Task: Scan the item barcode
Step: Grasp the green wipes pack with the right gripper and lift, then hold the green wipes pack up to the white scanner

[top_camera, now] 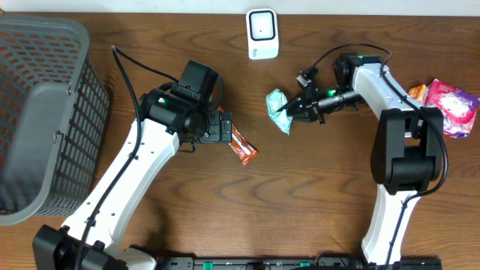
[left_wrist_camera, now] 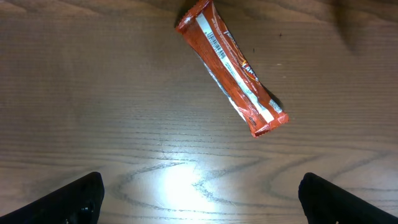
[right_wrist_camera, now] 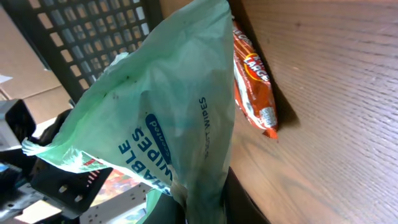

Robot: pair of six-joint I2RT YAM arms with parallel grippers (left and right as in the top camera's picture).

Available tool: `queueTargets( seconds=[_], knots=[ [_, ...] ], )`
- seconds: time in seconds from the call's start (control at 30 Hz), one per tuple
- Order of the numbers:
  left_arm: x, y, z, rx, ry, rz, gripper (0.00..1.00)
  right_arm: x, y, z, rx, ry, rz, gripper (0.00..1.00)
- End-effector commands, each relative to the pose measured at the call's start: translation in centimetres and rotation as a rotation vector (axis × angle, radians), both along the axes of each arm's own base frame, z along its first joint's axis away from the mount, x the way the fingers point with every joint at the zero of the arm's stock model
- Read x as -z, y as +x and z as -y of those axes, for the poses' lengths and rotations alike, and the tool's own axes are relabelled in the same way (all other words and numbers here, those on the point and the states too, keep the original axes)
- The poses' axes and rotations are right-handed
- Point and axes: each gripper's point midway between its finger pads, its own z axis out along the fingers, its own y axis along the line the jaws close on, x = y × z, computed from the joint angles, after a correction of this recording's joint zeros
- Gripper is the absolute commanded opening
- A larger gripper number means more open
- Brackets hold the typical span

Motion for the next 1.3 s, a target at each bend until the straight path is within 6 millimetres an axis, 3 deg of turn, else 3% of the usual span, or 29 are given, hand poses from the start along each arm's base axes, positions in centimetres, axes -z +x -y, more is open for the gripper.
queueTargets(
  seconds=[0.0, 0.17, 0.27, 0.33, 0.43, 0.6, 0.83, 0.93, 1.13, 1.27],
  knots=[
    [0.2, 0.0, -0.1, 0.01, 0.014, -0.003, 1.0, -1.4, 0.7, -0.1, 0.009, 0.065, 0.047, 0.01],
    [0.2, 0.0, -0.1, 0.01, 0.014, -0.003, 1.0, 0.7, 0.8, 0.1, -0.019, -0.063, 0.069, 0.01],
    [0.2, 0.0, -0.1, 0.01, 0.014, -0.003, 1.0, 4.3, 1.1, 1.6, 0.011, -0.325, 0.0, 0.01],
    [0.2, 0.0, -0.1, 0.01, 0.014, -0.003, 1.0, 6.7, 1.7, 3.5, 0.057, -0.566, -0.031, 0.01],
    [0.2, 0.0, -0.1, 0.01, 0.014, -0.003, 1.0, 7.9, 2.8, 5.6, 0.114, -0.832, -0.01, 0.01],
    [0.2, 0.0, -0.1, 0.01, 0.014, -0.003, 1.0, 5.5, 6.9, 3.9, 0.144, -0.907, 0.197, 0.01],
    [0.2, 0.0, -0.1, 0.01, 0.014, -0.003, 1.0, -0.7, 16.3, -1.0, 0.328, -0.849, 0.655, 0.01],
    [0.2, 0.0, -0.1, 0.01, 0.014, -0.003, 1.0, -3.2, 19.4, -2.2, 0.435, -0.847, 0.819, 0.01],
    [0.2, 0.0, -0.1, 0.01, 0.014, -0.003, 1.0, -7.2, 22.8, -2.3, 0.661, -0.918, 1.004, 0.01],
    [0.2, 0.0, -0.1, 0.01, 0.014, -0.003, 1.0, -7.7, 24.1, -3.0, 0.719, -0.89, 1.058, 0.01]
  ],
)
